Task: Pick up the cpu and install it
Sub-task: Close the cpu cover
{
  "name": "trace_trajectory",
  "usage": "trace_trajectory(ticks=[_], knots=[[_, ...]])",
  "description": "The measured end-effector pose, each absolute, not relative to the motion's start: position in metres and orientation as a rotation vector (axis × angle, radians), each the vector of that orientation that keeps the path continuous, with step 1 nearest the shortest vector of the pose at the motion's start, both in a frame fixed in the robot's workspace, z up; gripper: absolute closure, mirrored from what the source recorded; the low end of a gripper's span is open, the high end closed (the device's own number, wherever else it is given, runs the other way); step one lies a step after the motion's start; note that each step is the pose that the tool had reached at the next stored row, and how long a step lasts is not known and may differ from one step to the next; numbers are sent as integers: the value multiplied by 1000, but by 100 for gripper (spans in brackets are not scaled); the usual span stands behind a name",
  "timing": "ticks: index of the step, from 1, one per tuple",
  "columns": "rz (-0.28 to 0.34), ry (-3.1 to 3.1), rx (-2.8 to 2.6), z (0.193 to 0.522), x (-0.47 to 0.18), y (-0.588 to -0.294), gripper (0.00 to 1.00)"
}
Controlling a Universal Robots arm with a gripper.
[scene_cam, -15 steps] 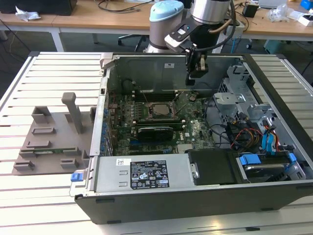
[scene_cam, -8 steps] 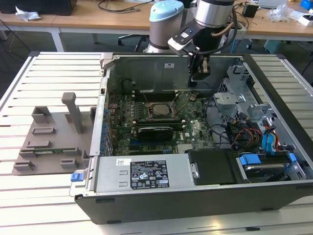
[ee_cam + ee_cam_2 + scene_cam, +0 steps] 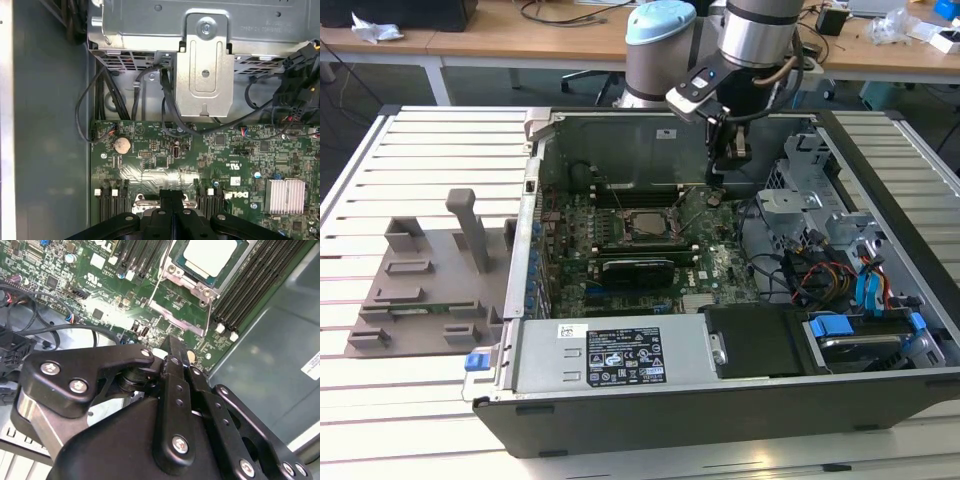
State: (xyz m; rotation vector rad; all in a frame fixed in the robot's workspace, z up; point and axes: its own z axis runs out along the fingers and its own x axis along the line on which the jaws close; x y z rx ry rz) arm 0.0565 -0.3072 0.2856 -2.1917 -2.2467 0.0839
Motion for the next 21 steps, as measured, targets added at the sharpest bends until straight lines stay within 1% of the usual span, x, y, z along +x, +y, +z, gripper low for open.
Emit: trace_trajectory(ticks=[12, 21], knots=[[84, -2247, -2191, 255, 59, -306, 89], [84, -2247, -2191, 253, 46, -306, 89]])
